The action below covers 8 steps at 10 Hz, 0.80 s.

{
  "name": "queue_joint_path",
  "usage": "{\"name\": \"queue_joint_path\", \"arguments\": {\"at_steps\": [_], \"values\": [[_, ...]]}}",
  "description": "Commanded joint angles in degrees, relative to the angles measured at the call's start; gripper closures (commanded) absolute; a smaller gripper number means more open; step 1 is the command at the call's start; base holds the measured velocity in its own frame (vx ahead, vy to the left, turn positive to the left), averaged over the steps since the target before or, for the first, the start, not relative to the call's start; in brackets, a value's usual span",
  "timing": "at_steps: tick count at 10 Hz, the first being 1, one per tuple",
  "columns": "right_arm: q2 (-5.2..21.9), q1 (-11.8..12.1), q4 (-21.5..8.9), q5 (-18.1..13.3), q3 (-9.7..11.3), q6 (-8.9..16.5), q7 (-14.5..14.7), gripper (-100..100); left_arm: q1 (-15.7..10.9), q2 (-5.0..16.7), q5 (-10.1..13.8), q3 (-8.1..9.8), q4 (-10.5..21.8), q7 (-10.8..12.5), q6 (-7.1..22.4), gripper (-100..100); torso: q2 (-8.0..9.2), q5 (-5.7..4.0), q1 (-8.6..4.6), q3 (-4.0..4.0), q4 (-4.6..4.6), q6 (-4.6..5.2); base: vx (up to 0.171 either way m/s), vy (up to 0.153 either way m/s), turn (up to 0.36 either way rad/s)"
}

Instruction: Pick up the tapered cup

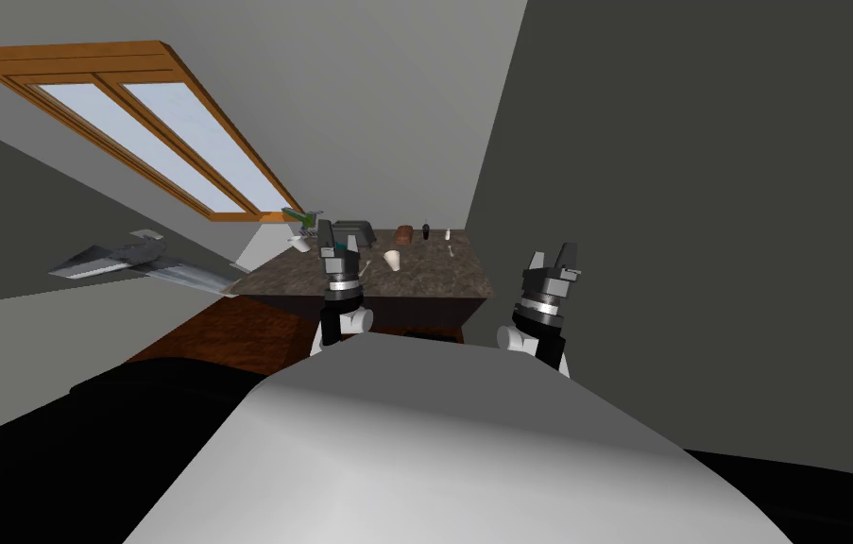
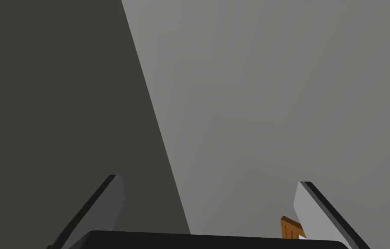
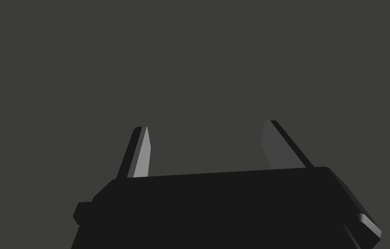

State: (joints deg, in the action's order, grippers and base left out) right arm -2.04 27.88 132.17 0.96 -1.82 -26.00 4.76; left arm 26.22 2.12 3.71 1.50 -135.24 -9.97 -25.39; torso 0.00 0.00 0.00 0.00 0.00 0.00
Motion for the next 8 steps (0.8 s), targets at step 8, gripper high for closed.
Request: {"name": "queue_joint_path", "arguments": {"at_steps": [8], "values": [[0.0,0.0,0.0,0.0,0.0,0.0,0.0,0,-3.66,5.87,3.19,1.35,2.39,2.76,10.62,-100,0.02,0.0,-0.02,0.01,0.01,0.0,-0.009,-0.007,-0.003]]}}
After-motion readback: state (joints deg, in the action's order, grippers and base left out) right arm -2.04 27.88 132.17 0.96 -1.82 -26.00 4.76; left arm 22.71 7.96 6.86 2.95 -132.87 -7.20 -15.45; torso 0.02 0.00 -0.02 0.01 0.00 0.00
